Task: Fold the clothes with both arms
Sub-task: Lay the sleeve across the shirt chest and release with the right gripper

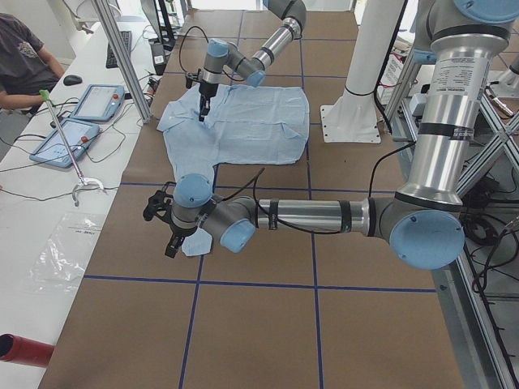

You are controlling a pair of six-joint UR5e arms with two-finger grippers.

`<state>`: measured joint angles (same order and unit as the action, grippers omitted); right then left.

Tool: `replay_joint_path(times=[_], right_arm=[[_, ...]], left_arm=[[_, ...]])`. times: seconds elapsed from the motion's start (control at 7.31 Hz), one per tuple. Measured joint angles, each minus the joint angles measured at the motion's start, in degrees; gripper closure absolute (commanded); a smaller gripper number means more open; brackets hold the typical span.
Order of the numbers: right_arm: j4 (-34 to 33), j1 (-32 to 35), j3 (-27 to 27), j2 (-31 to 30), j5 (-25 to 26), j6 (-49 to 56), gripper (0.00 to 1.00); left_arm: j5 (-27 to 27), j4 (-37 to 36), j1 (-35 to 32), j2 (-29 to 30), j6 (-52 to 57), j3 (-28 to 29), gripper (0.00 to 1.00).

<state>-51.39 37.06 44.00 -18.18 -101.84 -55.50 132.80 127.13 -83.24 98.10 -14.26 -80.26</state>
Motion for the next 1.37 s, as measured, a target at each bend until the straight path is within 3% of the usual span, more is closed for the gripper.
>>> replay_joint_path(times=[0.27, 0.68, 0.96, 1.23, 1.37], right_arm=[[1.8, -1.2, -0.2, 0.5, 3.1, -0.2, 0.01], [-0.3, -1.4, 0.7, 0.3, 3.1, -2.0, 0.01], [-14.1, -0.1, 8.6, -1.1, 1.5, -3.5, 0.01], [-31.8, 4.1, 18.6, -4.0, -5.4, -3.6, 0.00], [-36.5, 6.4, 22.0, -6.0, -8.8, -2.9, 0.00]], left_arm=[[0.0, 0.0, 0.0, -0.1, -0.3, 0.0, 0.01], [-0.3, 0.8, 1.9, -0.1, -4.7, 0.3, 0.02], [-2.7, 9.1, 7.3, -2.1, -17.7, 0.9, 0.02], [-12.5, 18.8, 15.7, -4.8, -34.7, 1.2, 0.05], [-18.2, 20.5, 20.0, -5.2, -41.9, 1.3, 0.11]])
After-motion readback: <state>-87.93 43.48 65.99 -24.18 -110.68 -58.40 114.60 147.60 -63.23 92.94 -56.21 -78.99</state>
